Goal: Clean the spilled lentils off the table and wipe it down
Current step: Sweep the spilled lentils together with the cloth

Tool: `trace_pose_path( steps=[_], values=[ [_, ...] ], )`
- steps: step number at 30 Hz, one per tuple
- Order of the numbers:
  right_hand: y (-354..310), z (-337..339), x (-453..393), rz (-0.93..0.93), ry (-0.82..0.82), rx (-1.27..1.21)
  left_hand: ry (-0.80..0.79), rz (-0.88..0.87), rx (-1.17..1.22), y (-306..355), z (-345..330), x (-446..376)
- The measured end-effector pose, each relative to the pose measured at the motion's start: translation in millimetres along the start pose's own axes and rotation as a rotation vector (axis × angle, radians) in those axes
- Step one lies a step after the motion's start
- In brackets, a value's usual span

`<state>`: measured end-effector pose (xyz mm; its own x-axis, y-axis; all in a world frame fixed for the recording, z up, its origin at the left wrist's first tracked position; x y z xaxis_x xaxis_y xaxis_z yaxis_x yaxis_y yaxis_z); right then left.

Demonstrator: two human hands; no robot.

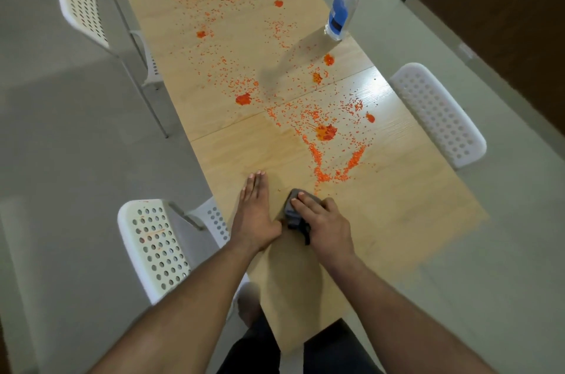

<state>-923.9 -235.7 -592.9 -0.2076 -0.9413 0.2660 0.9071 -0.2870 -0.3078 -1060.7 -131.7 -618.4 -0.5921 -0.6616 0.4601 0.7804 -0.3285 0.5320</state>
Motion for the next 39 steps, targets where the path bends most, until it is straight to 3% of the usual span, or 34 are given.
trace_pose_path(
  steps=[7,12,15,19,23,29,34,39],
  values=[
    [51.9,51.0,-81.3,-0.009,0.001,0.029,0.092,0.074,0.055,25.5,-17.7,-3.2],
    [50.5,60.5,-49.8,0.235,0.108,-0.055,0.193,0.275,0.176,34.2,-25.8,10.6],
    [38.4,40.7,-20.2,0.469,0.016,-0.043,0.267,0.37,0.265,38.5,-29.5,24.5],
    [19.9,9.2,-25.6,0.611,-0.18,0.034,0.348,0.427,0.332,32.9,-35.2,32.2],
    [-5.2,16.4,-68.7,0.589,-0.202,0.069,0.35,0.465,0.354,28.0,-42.3,29.5],
    [2.0,50.8,-123.3,0.353,-0.121,0.027,0.306,0.509,0.347,31.7,-43.3,18.7],
    [44.5,65.5,-62.2,0.442,-0.063,-0.035,0.274,0.416,0.291,60.0,-50.1,-2.9],
    [127.8,42.6,-5.5,0.449,-0.177,0.1,0.298,0.294,0.228,100.9,-59.4,-33.9]
  ],
)
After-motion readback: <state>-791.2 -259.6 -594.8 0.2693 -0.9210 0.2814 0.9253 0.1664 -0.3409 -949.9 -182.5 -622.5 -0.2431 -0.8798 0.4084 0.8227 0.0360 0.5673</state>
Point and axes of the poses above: each hand's wrist, its own x-axis away from the middle knuckle, its own z-axis out of the back of the hand, y = z × x, the point moved 6 cm from there along -x, towards the middle knuckle, and after that the axes turned 9 degrees about -y, right-handed, at the moved point
